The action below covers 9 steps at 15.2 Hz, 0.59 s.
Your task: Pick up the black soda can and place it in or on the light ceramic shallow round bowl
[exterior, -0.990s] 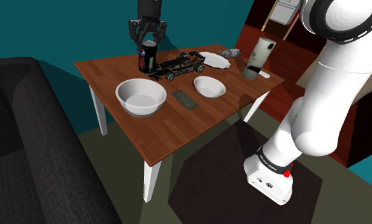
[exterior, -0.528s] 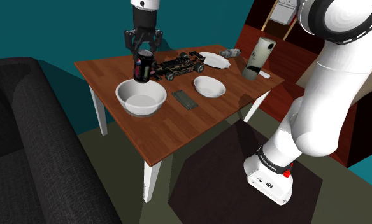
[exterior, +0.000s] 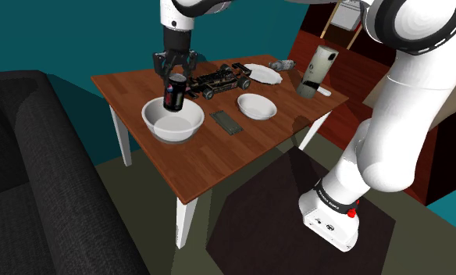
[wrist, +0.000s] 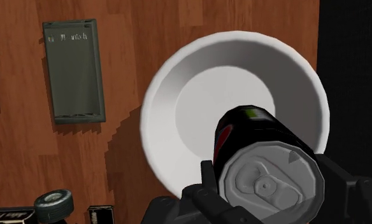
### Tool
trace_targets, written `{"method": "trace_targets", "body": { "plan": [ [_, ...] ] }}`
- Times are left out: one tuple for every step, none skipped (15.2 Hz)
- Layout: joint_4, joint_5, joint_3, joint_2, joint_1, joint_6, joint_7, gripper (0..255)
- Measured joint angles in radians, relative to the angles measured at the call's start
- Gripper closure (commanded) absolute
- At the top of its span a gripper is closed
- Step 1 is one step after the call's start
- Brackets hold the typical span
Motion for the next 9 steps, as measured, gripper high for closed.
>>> {"method": "trace_targets", "body": {
  "plan": [
    [-0.013, 0.0, 0.0, 0.001, 0.0, 0.013, 0.0, 255],
    [-0.017, -0.001, 0.001, 0.006, 0.002, 0.023, 0.002, 255],
    [-0.031, 0.0, 0.0, 0.005, 0.001, 0.036, 0.001, 255],
    [-0.038, -0.001, 0.0, 0.011, 0.001, 0.049, 0.001, 255],
    [-0.041, -0.001, 0.0, 0.017, 0.002, 0.058, 0.002, 255],
    [-0.047, -0.001, 0.0, 0.018, 0.001, 0.064, 0.002, 255],
    [-0.048, -0.001, 0.0, 0.018, 0.001, 0.066, 0.001, 255],
    [-0.05, -0.002, 0.0, 0.018, 0.001, 0.067, 0.001, 255],
    [-0.05, -0.002, 0.0, 0.018, 0.001, 0.068, 0.001, 255]
  ]
}}
